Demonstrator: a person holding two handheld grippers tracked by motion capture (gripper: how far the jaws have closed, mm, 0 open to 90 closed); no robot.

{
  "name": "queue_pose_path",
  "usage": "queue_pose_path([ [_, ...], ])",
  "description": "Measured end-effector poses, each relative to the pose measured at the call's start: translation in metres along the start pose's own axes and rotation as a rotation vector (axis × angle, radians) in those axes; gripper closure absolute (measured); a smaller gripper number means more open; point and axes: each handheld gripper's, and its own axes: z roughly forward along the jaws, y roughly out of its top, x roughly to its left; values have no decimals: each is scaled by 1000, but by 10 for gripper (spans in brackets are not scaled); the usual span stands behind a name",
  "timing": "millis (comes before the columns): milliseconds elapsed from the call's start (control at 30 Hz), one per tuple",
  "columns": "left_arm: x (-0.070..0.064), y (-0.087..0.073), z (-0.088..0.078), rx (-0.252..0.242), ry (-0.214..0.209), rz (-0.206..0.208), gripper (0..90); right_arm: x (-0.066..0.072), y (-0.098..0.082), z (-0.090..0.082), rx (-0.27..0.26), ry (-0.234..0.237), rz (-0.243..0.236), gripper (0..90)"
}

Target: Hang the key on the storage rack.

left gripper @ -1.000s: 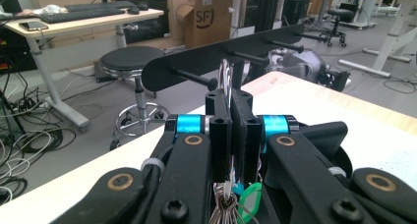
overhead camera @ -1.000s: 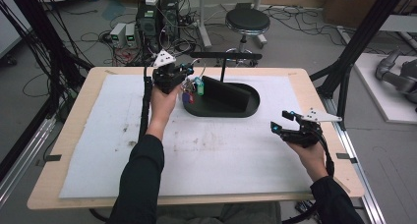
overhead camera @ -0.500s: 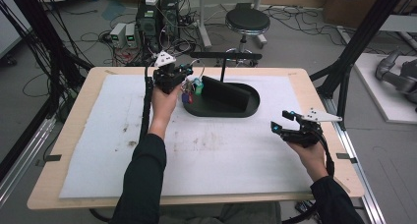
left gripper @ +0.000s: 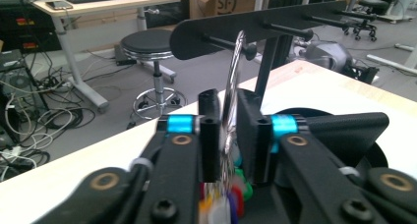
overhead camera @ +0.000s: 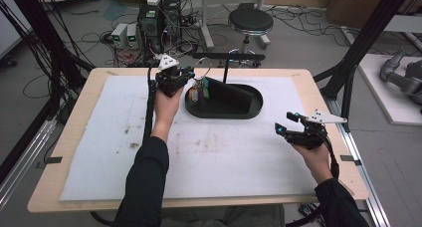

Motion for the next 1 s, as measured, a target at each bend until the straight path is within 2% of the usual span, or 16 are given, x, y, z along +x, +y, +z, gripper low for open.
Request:
queue_pose_path([
  [100,-1,2,-5,13,8,11,691,-1,0,-1,0,-5,-2,290],
  [200,-7,3,-12,7,19,25,527,-2,-1,-1,0,-9,0,290],
  [333,-16,1,-27,-10,-4,40,418,-2,-1,-2,1,-15,4,289],
  [433,-23,-2,-41,4,-26,58,362,-3,-1,-2,-1,-18,6,289],
  [500,-28,-6,-52,7,-41,73,355,-3,-1,-3,-1,-19,5,289],
  [567,-32,-11,-64,10,-52,86,309,-4,-1,-4,-2,-23,4,288],
  [733,-42,-31,-95,25,-78,116,271,-4,-1,-6,-2,-32,7,288],
  [900,-42,-56,-123,37,-70,130,270,-5,-1,-7,0,-41,-1,288],
  [1000,-39,-70,-136,35,-59,115,268,-4,-2,-8,4,-45,3,287],
])
